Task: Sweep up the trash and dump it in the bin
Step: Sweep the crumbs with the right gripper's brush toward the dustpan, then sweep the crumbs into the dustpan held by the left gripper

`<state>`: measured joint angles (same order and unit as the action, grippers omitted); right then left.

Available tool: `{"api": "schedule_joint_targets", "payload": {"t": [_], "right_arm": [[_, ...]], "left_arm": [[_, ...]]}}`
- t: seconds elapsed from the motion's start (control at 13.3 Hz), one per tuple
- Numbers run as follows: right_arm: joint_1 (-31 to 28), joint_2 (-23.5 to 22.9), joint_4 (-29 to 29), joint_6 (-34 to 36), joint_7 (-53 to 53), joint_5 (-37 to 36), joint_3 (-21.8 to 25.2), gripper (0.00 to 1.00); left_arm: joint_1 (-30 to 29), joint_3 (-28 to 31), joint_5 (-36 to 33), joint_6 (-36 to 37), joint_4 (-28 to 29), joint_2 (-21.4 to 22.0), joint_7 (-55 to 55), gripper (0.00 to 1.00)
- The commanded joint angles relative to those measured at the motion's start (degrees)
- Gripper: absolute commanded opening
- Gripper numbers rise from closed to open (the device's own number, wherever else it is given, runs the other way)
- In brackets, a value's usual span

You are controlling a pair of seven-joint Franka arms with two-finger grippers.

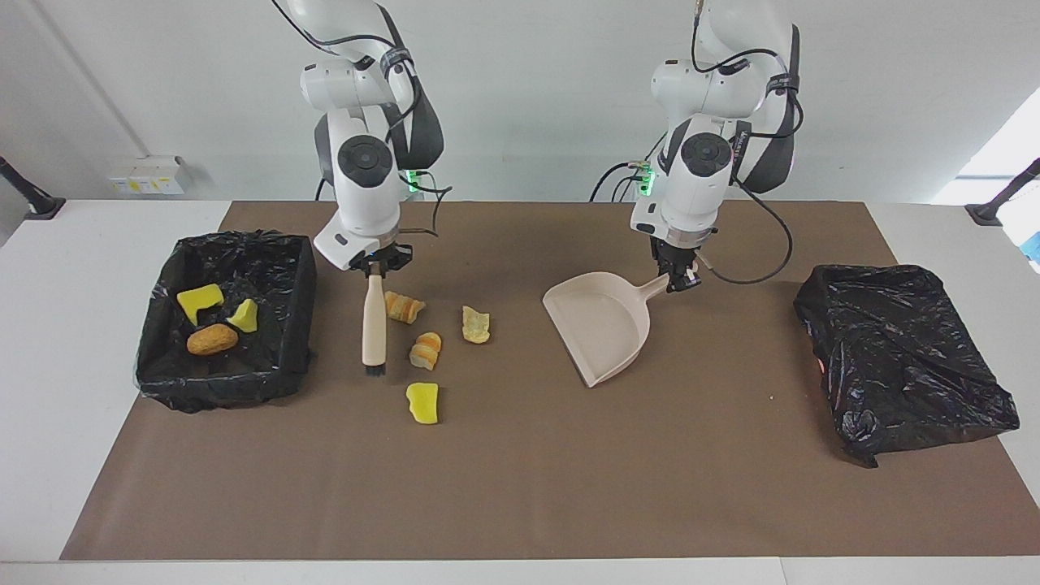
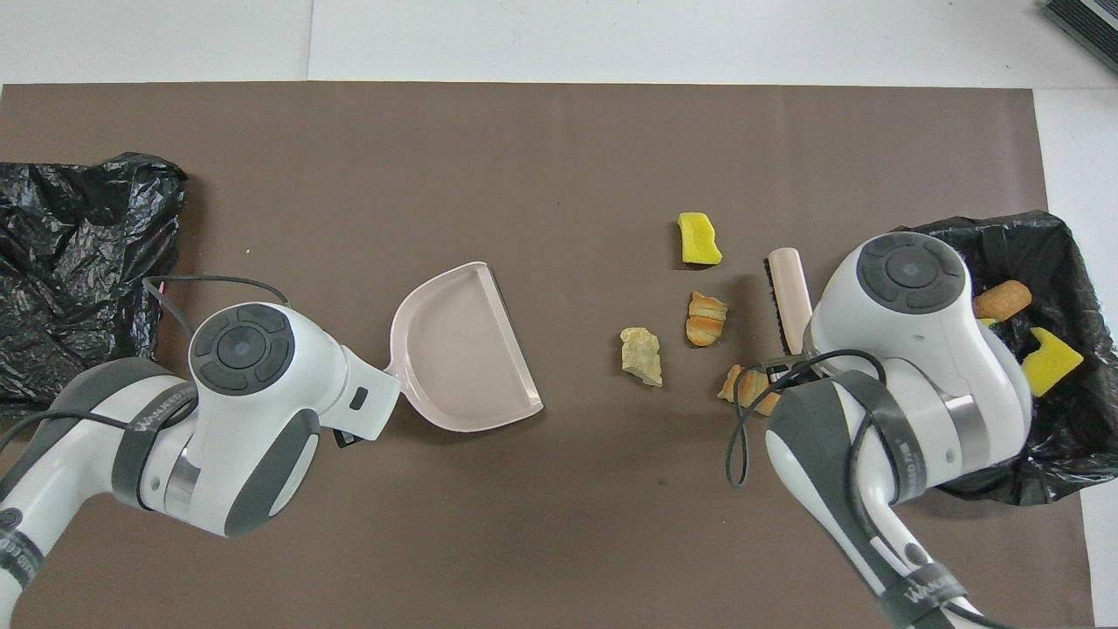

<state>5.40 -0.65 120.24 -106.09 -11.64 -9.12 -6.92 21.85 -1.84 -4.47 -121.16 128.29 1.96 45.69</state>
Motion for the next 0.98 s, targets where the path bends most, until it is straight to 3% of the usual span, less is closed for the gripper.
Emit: {"api": "schedule_joint_targets", "payload": {"t": [0.0, 0.15, 0.38, 0.6, 0.9], "right_arm": [[-1.4, 10.1, 13.5, -6.4, 1.5, 2.3, -0.4, 0.0], [-2.0, 15.3, 22.1, -11.7, 1.6, 8.6, -0.2, 0.0], [-1.1, 14.1, 25.9, -17.6, -0.1, 11.7, -0.3, 0.0], [2.4, 9.0, 24.7, -21.9, -6.9, 12.8, -0.5, 0.0], [8.8, -0.2, 12.8, -20.4, -13.4, 12.6, -0.6, 0.0]], "left_arm": [[1.6, 0.8, 1.3, -1.6, 1.6, 1.1, -1.0, 0.0], [1.6, 0.8, 1.4, -1.5, 1.6, 1.1, -1.0, 0.0], [1.6, 0.8, 1.4, 0.2, 2.4, 1.7, -0.8, 0.0], [3.2, 0.8, 1.9, 0.3, 2.3, 1.7, -1.0, 0.0], [3.2, 0.8, 1.9, 0.3, 2.4, 1.8, -1.8, 0.0]]}}
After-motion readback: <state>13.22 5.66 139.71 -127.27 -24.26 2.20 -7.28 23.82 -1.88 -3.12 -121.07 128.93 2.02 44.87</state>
